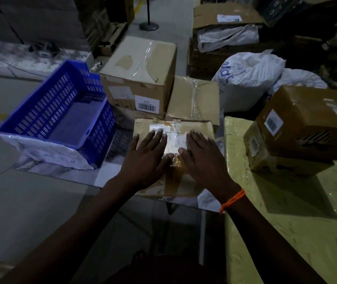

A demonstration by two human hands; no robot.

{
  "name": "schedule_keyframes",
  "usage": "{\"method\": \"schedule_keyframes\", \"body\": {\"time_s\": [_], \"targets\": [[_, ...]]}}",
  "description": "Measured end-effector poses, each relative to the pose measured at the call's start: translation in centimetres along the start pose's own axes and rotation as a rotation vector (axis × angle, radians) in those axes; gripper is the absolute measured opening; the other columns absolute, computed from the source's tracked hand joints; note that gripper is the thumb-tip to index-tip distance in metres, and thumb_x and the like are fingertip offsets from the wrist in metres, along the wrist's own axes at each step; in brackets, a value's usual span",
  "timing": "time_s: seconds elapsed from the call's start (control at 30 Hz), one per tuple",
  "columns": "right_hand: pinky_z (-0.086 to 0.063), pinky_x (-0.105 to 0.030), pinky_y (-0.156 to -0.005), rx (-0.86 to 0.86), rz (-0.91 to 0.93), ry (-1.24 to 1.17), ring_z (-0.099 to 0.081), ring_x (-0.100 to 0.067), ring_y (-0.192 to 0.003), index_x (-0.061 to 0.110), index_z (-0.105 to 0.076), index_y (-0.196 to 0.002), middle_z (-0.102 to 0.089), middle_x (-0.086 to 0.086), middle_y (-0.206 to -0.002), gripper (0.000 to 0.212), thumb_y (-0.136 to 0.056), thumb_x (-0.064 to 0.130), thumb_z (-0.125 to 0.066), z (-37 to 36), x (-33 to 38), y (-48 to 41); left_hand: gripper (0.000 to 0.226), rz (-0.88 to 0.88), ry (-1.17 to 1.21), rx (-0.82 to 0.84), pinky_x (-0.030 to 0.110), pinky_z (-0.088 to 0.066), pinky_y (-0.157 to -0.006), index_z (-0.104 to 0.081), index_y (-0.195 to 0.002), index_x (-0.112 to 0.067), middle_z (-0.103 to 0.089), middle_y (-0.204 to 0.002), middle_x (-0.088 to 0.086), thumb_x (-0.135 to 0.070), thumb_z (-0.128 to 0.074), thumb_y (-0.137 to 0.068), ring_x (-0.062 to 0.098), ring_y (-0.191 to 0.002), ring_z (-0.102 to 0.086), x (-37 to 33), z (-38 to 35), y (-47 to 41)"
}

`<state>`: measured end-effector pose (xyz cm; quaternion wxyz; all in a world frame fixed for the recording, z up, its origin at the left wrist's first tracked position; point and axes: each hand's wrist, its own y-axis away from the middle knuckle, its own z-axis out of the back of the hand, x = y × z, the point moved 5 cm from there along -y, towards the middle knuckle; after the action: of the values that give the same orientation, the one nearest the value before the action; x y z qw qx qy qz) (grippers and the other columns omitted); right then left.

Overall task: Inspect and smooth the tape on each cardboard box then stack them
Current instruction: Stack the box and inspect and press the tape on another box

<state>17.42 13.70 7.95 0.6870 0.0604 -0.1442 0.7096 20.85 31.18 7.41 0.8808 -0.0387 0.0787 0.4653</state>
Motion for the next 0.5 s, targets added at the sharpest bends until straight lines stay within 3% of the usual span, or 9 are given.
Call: {"method": "schedule_keyframes", "body": {"time_s": [0.17, 0.4, 0.5], "targets": [[-0.038, -0.050, -0.119, -0.066, 0.143, -0.062, -0.043, -0.024, -0.147, 0.008, -0.055, -0.147, -0.051, -0.012, -0.155, 0.061, -0.106, 0.048, -0.036, -0.4, 0.5, 3.3, 0.067, -0.131, 0.010, -0.150, 0.055, -0.010, -0.124, -0.033, -0.158, -0.017, -0.021, -0.168, 0.005, -0.056, -0.023, -0.105, 0.020, -0.155, -0.014, -0.9, 0.0, 2.9], [-0.029, -0.044, -0.119, -0.165, 0.176, -0.008, -0.047, -0.027, -0.144, 0.007, -0.055, -0.146, -0.053, -0.013, -0.153, 0.058, -0.105, 0.046, -0.040, -1.1, 0.6, 6.0, 0.069, -0.149, -0.014, -0.149, 0.044, -0.007, -0.126, -0.032, -0.159, -0.018, -0.021, -0.168, 0.004, -0.061, -0.025, -0.105, 0.019, -0.156, -0.016, -0.7, -2.0, 4.8], [-0.035, -0.045, -0.118, -0.159, 0.179, -0.026, -0.050, -0.027, -0.142, 0.008, -0.059, -0.142, -0.057, -0.013, -0.149, 0.057, -0.105, 0.046, -0.040, -0.8, 0.6, 5.5, 0.070, -0.141, 0.027, -0.160, 0.044, -0.010, -0.126, -0.034, -0.158, -0.019, -0.022, -0.167, 0.002, -0.063, -0.024, -0.105, 0.017, -0.156, -0.015, -0.5, -1.9, 4.5]]}}
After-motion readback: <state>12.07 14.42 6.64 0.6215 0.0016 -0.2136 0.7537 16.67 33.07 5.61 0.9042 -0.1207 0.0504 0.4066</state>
